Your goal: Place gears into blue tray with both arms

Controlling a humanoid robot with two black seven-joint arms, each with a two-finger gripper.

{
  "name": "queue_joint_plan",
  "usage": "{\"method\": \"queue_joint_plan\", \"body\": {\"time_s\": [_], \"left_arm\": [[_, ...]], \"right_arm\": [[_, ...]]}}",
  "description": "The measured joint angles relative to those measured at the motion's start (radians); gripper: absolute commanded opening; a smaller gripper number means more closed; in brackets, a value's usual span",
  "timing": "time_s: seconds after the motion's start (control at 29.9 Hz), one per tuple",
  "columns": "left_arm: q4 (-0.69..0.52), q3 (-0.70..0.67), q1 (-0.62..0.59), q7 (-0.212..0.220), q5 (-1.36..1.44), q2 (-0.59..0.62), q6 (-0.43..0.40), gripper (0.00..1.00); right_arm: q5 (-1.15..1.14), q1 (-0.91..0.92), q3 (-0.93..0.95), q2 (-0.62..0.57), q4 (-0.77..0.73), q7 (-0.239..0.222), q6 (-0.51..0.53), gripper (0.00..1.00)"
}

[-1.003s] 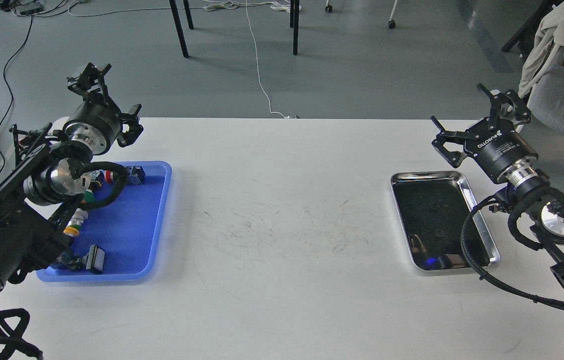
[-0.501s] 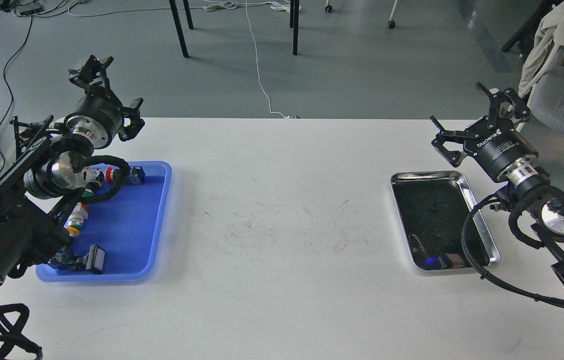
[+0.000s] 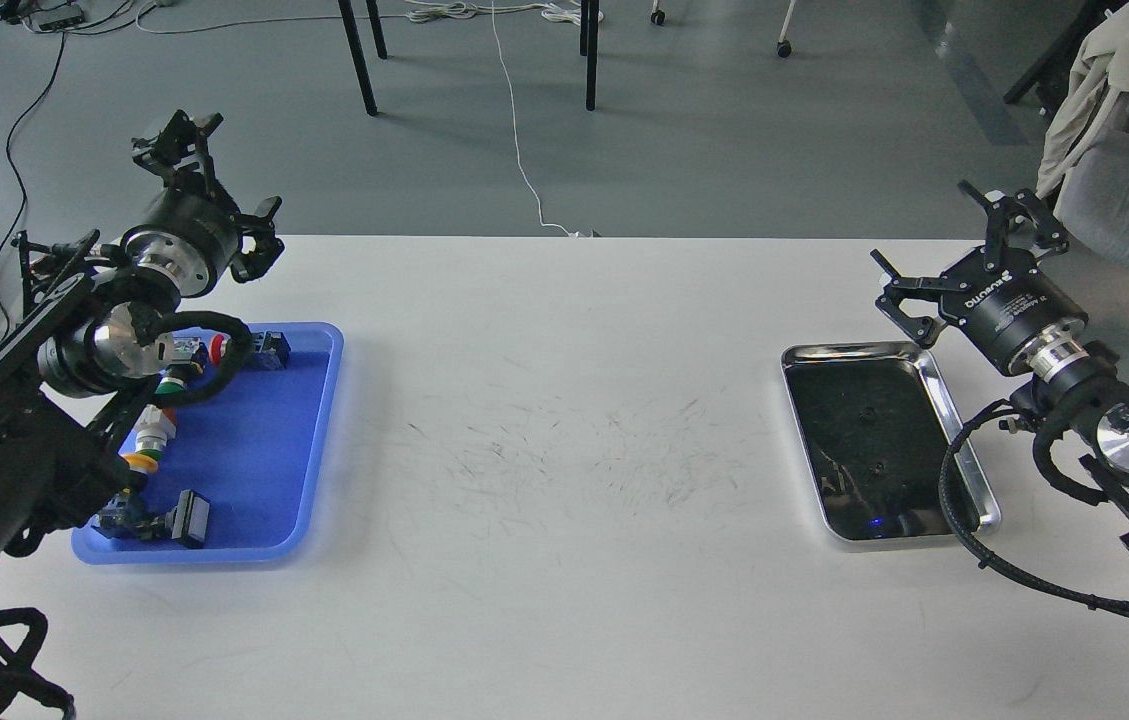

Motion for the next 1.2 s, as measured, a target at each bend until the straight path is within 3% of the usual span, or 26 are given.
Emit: {"method": "queue_joint_plan", "body": {"time_s": [0.43, 0.6, 0.74, 0.94, 1.2], "left_arm": [[-0.036, 0.001, -0.005, 0.002, 0.009, 0.037, -0.024, 0.98], [-0.037, 0.001, -0.005, -0.001, 0.009, 0.036, -0.024, 0.98], [-0.042, 0.000, -0.005, -0.002, 0.007, 0.041, -0.023, 0.98], [-0.044, -0.001, -0.010, -0.001, 0.007, 0.044, -0.021, 0.98], [-0.043, 0.001, -0.027, 0.001, 0.002, 0.043, -0.019, 0.98]], "right_arm": [[0.001, 0.158, -0.261, -0.175, -0.006, 0.001, 0.007, 0.99], [-0.002, 0.322, -0.500, -0.322, 0.094, 0.000, 0.012, 0.99], [-0.089, 0.563, -0.788, -0.408, 0.192, -0.002, 0.013, 0.99], [-0.408, 0.919, -1.242, -0.376, 0.305, -0.002, 0.003, 0.99], [-0.643, 0.982, -1.498, -0.256, 0.335, -0.013, -0.022, 0.99]]}}
